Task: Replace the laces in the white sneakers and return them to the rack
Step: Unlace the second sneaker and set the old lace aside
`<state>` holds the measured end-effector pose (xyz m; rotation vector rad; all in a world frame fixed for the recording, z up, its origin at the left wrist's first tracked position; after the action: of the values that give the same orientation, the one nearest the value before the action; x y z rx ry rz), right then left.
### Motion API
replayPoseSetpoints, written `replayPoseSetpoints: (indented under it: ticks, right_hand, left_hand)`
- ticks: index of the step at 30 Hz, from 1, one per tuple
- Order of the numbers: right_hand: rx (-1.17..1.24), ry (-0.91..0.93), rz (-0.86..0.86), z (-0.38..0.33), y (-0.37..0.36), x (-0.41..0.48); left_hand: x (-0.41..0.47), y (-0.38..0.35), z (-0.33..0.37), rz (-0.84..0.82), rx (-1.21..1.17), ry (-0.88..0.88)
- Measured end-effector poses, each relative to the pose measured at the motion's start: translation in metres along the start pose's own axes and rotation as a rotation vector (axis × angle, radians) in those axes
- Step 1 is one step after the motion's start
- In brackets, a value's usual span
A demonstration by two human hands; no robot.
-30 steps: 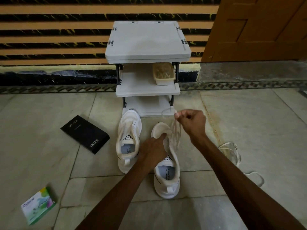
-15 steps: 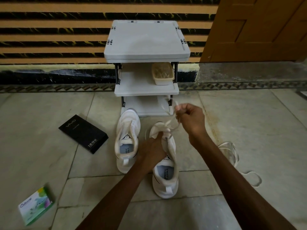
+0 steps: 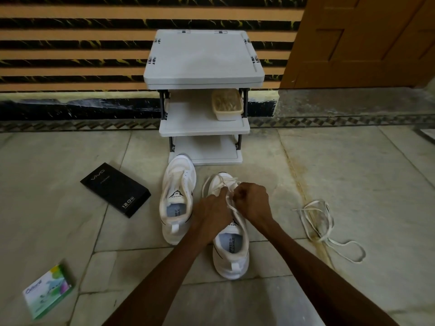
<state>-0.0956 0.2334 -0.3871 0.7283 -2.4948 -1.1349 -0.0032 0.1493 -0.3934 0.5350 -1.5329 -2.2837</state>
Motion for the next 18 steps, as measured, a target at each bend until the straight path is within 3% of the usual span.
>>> replayPoseSetpoints:
  ticks: [9, 14, 18]
  right_hand:
    - [-0.086, -0.041, -0.165, 0.011, -0.011, 0.012]
    - [0.418, -0.253, -0.249, 0.022, -0.014, 0.000]
    - [0.833, -0.238, -0.108, -0.024, 0.031, 0.010]
  left_hand:
    - [-0.002, -0.002, -0.002, -0.071, -0.018, 0.005]
    - [-0.001, -0.004, -0.002, -0.079, -0.020, 0.004]
    - [0.001, -0.005, -0.004, -0.058, 0.008, -0.009]
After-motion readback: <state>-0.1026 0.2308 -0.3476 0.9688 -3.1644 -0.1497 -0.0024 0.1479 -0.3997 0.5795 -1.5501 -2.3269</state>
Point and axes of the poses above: each hand's wrist, its own x-axis towards the middle knuckle, its own y-axis out of the back of the hand, z = x × y, the point moved 8 cm from there along x, towards the middle knuckle, and after that the axes turned 1 degree about x, right-handed, at the moved point
